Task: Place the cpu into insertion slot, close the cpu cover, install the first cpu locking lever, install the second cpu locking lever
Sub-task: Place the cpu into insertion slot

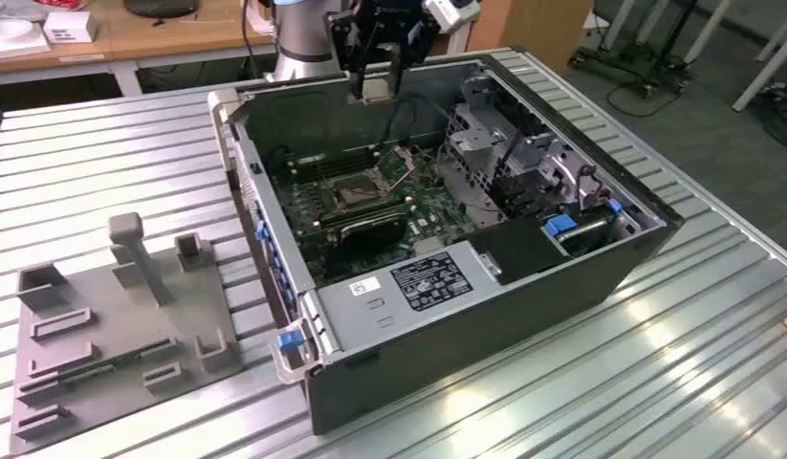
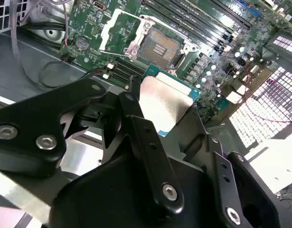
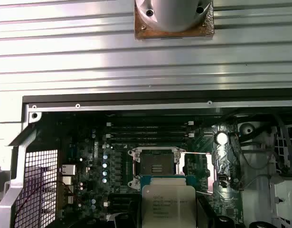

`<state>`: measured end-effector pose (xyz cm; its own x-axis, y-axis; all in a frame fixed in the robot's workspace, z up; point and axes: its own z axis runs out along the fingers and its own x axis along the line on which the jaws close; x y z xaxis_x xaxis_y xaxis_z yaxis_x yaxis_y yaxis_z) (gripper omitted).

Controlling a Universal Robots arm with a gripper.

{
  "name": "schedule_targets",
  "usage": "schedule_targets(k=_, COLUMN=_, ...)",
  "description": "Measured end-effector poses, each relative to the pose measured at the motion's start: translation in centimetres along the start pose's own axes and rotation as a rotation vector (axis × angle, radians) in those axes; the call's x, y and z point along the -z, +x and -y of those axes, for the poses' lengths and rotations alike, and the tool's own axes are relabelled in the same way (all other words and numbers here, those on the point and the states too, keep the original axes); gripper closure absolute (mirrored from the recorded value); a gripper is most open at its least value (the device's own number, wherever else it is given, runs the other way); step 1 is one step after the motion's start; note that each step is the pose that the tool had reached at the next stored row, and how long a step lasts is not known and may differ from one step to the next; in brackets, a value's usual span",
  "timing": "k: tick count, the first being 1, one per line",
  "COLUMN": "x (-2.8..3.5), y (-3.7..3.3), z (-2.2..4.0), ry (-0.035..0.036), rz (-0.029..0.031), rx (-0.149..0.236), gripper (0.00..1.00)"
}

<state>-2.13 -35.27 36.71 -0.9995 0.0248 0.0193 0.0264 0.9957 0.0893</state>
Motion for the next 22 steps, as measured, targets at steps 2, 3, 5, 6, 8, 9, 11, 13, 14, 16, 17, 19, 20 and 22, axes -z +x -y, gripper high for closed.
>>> schedule_targets(k=2, x=0.0, y=0.0, z=0.0, ry=0.0, rz=-0.0001, rx=0.0, gripper=0.46)
schedule_targets(k=3, x=0.0, y=0.0, z=0.0, ry=0.0, rz=0.0, rx=0.0, gripper=0.46)
schedule_targets(k=5, x=0.0, y=0.0, z=0.0, ry=0.0, rz=-0.0001, rx=0.0, gripper=0.46)
schedule_targets(k=6, x=0.0, y=0.0, z=0.0, ry=0.0, rz=0.0, rx=0.0, gripper=0.46)
schedule_targets(k=8, x=0.0, y=0.0, z=0.0, ry=0.0, rz=0.0, rx=0.0, gripper=0.46)
schedule_targets(k=9, x=0.0, y=0.0, z=0.0, ry=0.0, rz=0.0, rx=0.0, gripper=0.46)
schedule_targets(k=11, x=0.0, y=0.0, z=0.0, ry=0.0, rz=-0.0001, rx=0.0, gripper=0.46)
schedule_targets(k=13, x=0.0, y=0.0, z=0.0, ry=0.0, rz=0.0, rx=0.0, gripper=0.46)
schedule_targets(k=14, x=0.0, y=0.0, z=0.0, ry=0.0, rz=0.0, rx=0.0, gripper=0.46)
schedule_targets(k=16, x=0.0, y=0.0, z=0.0, ry=-0.0001, rz=0.0, rx=0.0, gripper=0.46)
schedule_targets(k=17, x=-0.02, y=0.0, z=0.0, ry=-0.0006, rz=0.0003, rx=0.0, gripper=0.46)
schedule_targets(k=19, x=-0.12, y=0.0, z=0.01, ry=-0.0011, rz=0.0019, rx=0.0, gripper=0.46)
schedule_targets(k=20, x=-0.2, y=0.02, z=0.02, ry=-0.0011, rz=0.0035, rx=0.0, gripper=0.46)
schedule_targets(k=22, x=-0.4, y=0.04, z=0.04, ry=-0.0013, rz=0.0072, rx=0.001, gripper=0.46)
